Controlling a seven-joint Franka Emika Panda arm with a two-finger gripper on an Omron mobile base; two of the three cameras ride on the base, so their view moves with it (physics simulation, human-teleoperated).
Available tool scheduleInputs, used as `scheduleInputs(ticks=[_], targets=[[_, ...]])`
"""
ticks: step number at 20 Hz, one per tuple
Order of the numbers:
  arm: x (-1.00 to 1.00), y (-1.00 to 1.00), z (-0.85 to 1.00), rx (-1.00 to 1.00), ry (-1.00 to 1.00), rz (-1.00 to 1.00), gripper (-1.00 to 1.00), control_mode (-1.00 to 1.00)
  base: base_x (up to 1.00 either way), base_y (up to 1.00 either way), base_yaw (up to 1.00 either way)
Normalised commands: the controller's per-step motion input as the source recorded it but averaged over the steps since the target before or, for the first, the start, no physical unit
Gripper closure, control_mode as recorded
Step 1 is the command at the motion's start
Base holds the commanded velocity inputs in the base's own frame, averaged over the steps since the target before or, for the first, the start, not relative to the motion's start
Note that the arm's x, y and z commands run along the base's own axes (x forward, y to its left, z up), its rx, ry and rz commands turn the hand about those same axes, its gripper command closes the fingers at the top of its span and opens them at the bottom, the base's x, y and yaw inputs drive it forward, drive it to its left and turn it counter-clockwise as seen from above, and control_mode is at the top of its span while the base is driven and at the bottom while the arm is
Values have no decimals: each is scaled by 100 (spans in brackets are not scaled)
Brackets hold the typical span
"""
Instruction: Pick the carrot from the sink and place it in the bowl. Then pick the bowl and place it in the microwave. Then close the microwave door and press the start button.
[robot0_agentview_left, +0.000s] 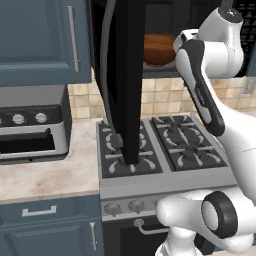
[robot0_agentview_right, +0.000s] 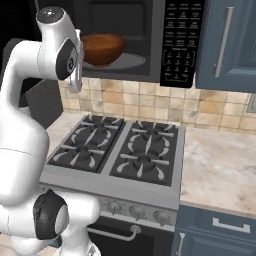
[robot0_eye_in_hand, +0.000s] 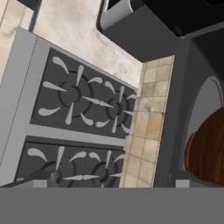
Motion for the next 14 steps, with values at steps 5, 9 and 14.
scheduleInputs(ticks=[5,9,14], targets=[[-100,0,-12,1,0,3,-100,-100,0,0,0],[-100,0,-15,0,0,14,-100,-100,0,0,0],[-100,0,-1,1,0,24,-100,-100,0,0,0]])
